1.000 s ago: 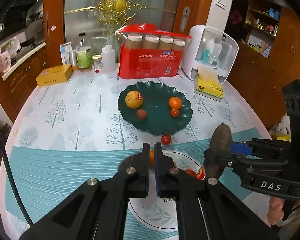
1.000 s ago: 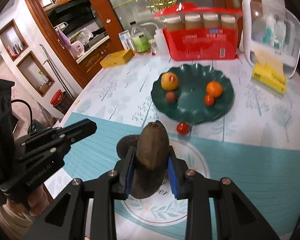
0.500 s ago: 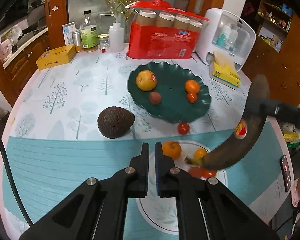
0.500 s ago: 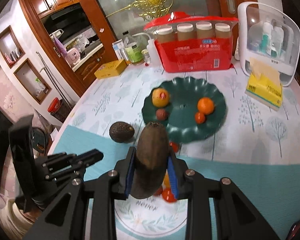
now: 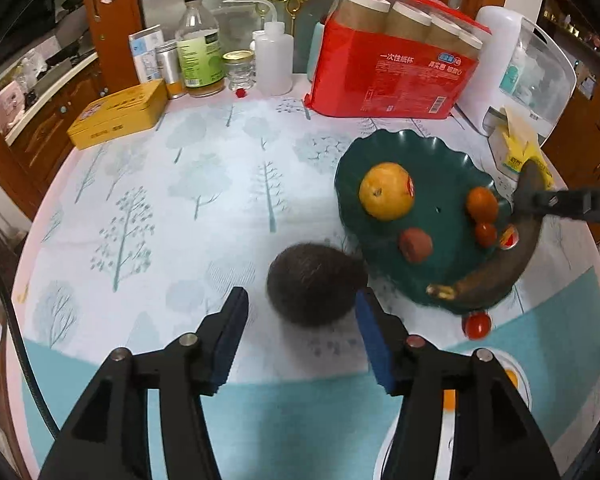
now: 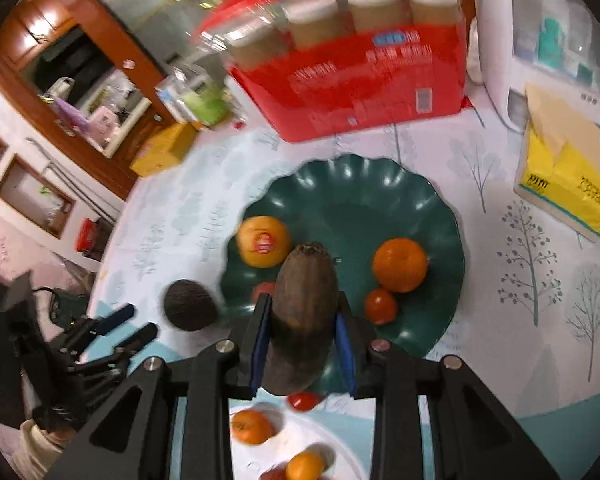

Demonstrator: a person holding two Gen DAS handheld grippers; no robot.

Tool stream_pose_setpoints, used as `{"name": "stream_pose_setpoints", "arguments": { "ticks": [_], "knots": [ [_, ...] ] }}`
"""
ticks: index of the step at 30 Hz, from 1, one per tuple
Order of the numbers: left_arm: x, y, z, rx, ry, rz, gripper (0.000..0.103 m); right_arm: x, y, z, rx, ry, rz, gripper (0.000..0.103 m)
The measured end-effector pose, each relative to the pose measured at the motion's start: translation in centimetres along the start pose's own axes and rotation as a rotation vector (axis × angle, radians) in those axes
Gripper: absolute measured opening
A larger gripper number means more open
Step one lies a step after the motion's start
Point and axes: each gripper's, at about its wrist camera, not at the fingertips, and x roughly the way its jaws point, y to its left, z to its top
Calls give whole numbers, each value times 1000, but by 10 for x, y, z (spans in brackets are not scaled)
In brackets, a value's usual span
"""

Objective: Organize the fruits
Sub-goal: 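Lower the banana onto the green plate with the right tool and release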

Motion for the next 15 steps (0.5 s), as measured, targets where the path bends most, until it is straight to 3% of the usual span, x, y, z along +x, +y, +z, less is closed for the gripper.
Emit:
{"name": "stream_pose_setpoints", "arguments": {
  "ticks": [3, 6, 10, 15],
  "knots": [
    [12, -5, 11, 24, -4, -11, 65, 18, -13, 8, 35, 12, -36, 31],
    [29, -9, 21, 36, 13, -29, 65, 29, -22, 17, 68, 15, -63, 33],
    [47, -8, 30, 30, 31, -46, 67, 34, -19, 25, 17, -45, -197, 49],
    [65, -4, 36, 9, 34, -31, 70, 28, -12, 21, -29, -116, -289, 53]
  ]
}}
